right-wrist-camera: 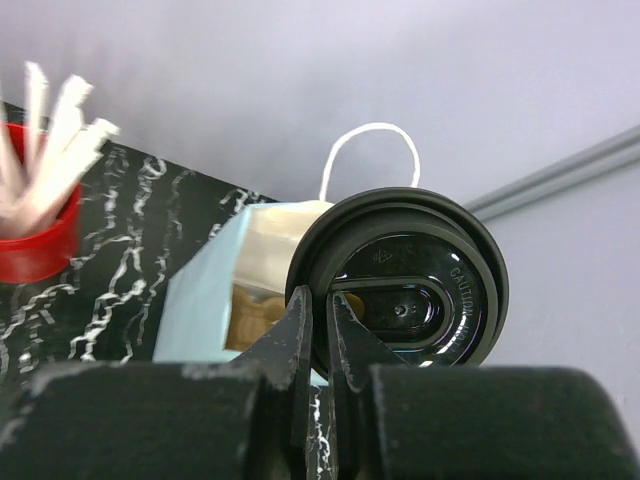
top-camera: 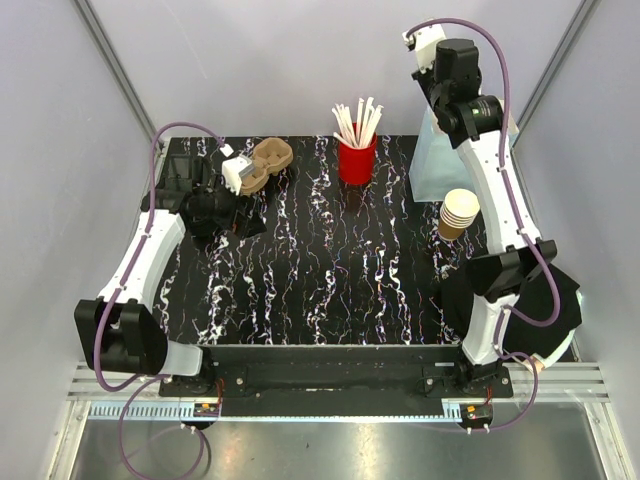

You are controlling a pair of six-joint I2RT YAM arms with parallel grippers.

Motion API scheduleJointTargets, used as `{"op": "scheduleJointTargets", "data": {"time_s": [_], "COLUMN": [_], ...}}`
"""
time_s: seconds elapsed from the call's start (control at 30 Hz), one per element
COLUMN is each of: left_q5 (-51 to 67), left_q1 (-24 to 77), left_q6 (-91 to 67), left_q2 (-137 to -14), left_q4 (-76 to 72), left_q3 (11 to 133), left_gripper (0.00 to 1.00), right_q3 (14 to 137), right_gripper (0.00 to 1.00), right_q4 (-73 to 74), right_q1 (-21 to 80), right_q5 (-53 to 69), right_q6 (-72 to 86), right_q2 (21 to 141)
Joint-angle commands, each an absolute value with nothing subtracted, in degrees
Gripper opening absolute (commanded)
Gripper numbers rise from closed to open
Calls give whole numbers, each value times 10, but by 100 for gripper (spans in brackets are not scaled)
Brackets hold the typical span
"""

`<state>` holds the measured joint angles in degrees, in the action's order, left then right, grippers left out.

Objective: Pack the takeout coffee

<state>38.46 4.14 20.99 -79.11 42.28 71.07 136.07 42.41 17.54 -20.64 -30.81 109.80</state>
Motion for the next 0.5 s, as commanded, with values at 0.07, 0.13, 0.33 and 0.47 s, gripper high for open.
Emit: {"op": "scheduleJointTargets", "data": {"time_s": [0.07, 0.13, 0.33, 0.47], "left_q5": [400, 401, 403, 403], "left_q1": [37, 36, 35, 35], "left_q6": [214, 214, 211, 211], "left_q2": [-770, -771, -775, -778], "left_q4": [396, 395, 389, 388], "left_q3": [700, 699, 694, 692], "left_gripper": [99, 99, 99, 99], "right_q3": [1397, 1394, 1361, 1361], "right_gripper": [0, 0, 0, 0], "right_q4": [390, 391, 391, 390], "right_q1": [149, 147, 145, 145], "right_q5": [-236, -234, -206, -203], "right_q6": [-316, -316, -310, -308], "right_q2": [1142, 1147, 1157, 1177]}}
